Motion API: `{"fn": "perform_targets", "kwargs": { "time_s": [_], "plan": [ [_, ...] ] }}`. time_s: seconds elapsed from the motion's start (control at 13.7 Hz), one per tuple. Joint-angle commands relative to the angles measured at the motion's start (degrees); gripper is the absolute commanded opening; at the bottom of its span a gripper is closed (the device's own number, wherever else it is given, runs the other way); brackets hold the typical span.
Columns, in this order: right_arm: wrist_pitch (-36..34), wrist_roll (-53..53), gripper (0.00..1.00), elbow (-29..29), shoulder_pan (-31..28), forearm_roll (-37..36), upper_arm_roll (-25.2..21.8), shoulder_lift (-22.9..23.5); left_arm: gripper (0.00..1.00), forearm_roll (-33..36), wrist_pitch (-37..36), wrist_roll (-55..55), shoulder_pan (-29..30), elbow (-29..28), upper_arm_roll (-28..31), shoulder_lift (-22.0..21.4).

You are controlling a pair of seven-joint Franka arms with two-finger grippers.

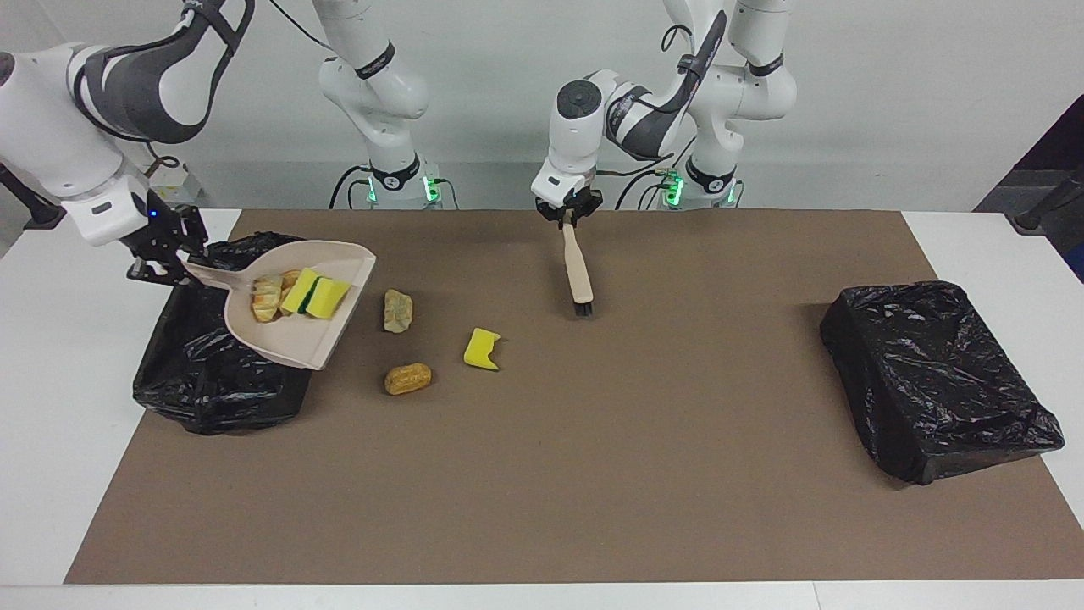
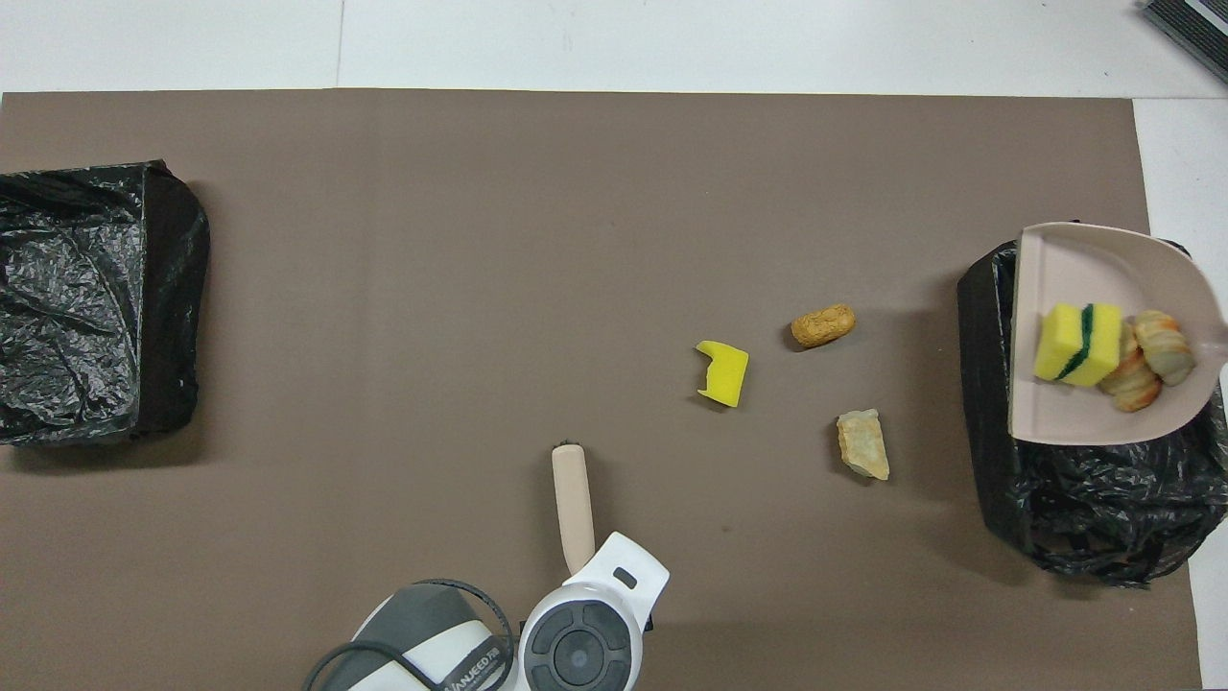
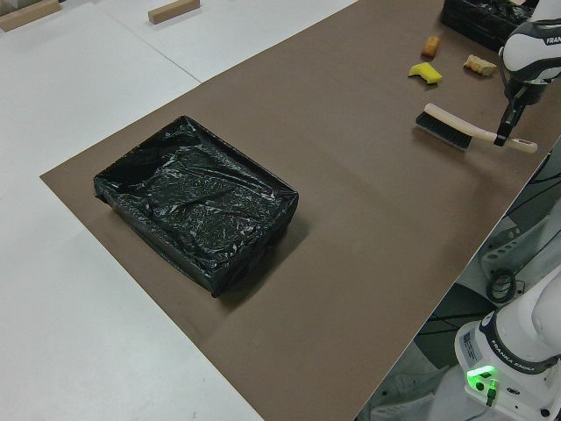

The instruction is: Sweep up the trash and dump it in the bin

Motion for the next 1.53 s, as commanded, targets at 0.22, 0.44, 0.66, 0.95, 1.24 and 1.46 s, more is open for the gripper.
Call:
{"fn": "perform_targets", "kwargs": {
  "time_s": [0.22, 0.44, 0.66, 0.95, 1.24, 1.46],
  "plan": [
    [12.1, 8.8, 0.00, -8.0, 0.3, -22.0, 0.8, 0.1, 0.00, -1.5, 4.0, 0.9, -1.2, -3.6, 1.1, -1.9],
    [10.2, 12.7, 0.00, -7.5, 2.5, -27.2, 0.8, 0.1, 0.84, -1.5, 3.4, 0.9, -0.9, -3.4, 1.5, -1.7],
    [5.7, 12.8, 0.00, -6.8, 5.6, -28.3, 0.8, -1.5, 1.00, -1.5, 2.2, 0.9, 0.8, -1.8, 1.6, -1.4],
    [1.2, 18.8, 0.00, -7.9, 8.9, -34.7, 0.8, -3.7, 1.00, -1.4, -8.8, 1.0, 8.4, 6.1, 1.7, -1.5],
    [-0.3, 12.1, 0.00, -4.3, 9.2, -36.6, 1.1, -6.8, 1.00, 0.1, -14.7, 3.0, 16.5, 12.0, 1.7, -1.4],
    [-2.2, 9.7, 0.00, -2.3, 9.9, -36.5, 2.0, -9.2, 1.00, 1.0, -18.8, 17.6, 25.3, 14.9, 1.7, -1.4]
  ]
}}
